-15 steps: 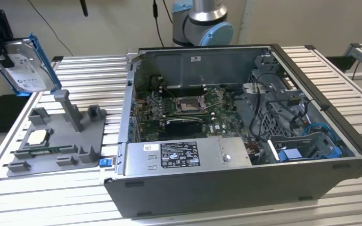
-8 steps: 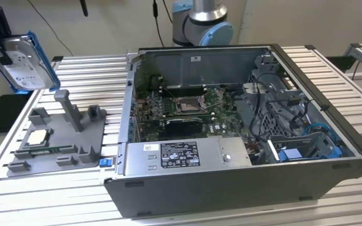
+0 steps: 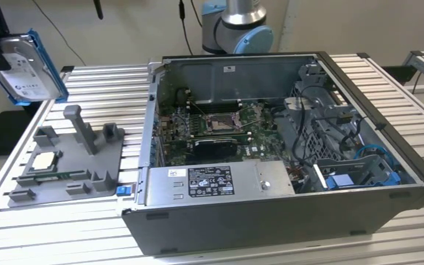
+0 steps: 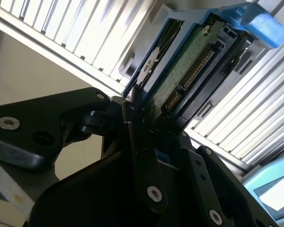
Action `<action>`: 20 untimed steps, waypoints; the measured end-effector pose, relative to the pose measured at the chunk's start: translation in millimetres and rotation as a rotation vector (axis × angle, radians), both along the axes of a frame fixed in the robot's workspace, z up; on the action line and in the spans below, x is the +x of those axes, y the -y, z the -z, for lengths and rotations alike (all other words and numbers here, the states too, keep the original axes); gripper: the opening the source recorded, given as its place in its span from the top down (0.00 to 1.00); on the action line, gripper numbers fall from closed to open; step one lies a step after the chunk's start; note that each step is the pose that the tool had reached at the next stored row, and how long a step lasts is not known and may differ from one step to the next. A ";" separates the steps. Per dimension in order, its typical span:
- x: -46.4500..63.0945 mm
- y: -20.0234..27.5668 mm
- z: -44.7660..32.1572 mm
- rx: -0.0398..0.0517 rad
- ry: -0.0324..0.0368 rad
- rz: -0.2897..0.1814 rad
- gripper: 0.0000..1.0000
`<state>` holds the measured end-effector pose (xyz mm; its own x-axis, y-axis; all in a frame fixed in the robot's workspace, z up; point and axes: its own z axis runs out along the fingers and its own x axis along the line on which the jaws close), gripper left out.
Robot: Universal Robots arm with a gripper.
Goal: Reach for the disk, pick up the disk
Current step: 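Pick up the disk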
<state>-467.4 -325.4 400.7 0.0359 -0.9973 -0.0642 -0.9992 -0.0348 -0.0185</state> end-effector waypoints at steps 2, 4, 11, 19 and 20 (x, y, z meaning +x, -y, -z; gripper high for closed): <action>0.0 0.0 -4.5 0.0000 0.0000 0.000 1.00; 0.0 0.0 -8.8 0.0000 0.0000 0.000 1.00; 0.0 0.0 -23.3 0.0000 0.0000 0.000 1.00; 0.0 0.0 -38.2 0.0001 0.0001 0.000 1.00; 0.0 0.0 -40.0 0.0001 0.0001 0.000 1.00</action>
<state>-467.5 -325.4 440.7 0.0359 -0.9973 -0.0643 -0.9992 -0.0348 -0.0186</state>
